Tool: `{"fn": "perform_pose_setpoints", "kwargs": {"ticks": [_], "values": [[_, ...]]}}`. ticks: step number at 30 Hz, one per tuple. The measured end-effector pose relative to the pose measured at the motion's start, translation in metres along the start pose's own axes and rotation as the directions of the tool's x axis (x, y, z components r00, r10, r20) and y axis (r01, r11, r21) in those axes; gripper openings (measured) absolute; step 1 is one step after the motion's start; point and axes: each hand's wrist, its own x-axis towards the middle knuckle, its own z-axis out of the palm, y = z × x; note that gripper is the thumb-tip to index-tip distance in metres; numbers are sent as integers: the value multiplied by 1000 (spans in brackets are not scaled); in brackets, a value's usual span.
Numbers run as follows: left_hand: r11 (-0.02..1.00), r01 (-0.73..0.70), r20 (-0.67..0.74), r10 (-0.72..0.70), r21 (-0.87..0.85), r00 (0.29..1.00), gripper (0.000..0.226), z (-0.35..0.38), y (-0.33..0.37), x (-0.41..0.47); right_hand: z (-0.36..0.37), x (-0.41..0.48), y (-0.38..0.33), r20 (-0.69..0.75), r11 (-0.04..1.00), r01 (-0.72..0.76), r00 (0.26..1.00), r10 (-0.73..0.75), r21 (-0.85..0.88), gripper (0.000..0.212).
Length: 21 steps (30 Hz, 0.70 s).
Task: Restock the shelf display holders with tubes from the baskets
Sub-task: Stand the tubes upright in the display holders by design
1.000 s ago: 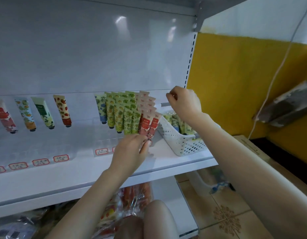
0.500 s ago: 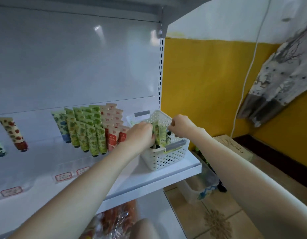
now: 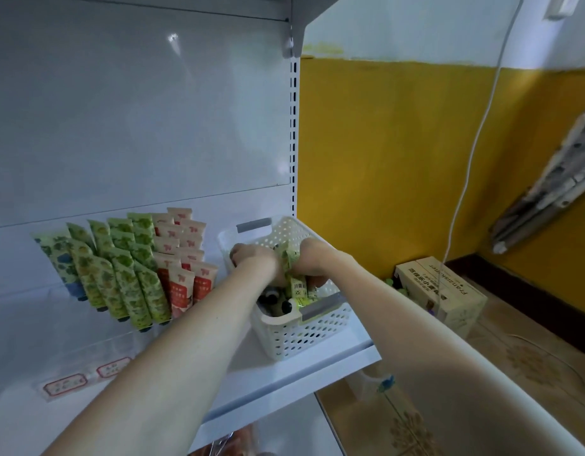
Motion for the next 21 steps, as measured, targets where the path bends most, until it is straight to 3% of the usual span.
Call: {"fn": "perform_pose_setpoints", "kwargs": {"ticks": [9,16,21], "values": [[996,52,-25,-54,-76,998,68,13,3,4,6,-4,8,-88,981,7,996,10,196,22],[995,3,-144,-18,-99,989,59,16,4,16,5,-3,10,-147,963,40,989,-1,265,21],[989,-39,-208,8,-142,978,34,15,5,26,6,-2,12,-168,950,47,986,5,309,19]]}}
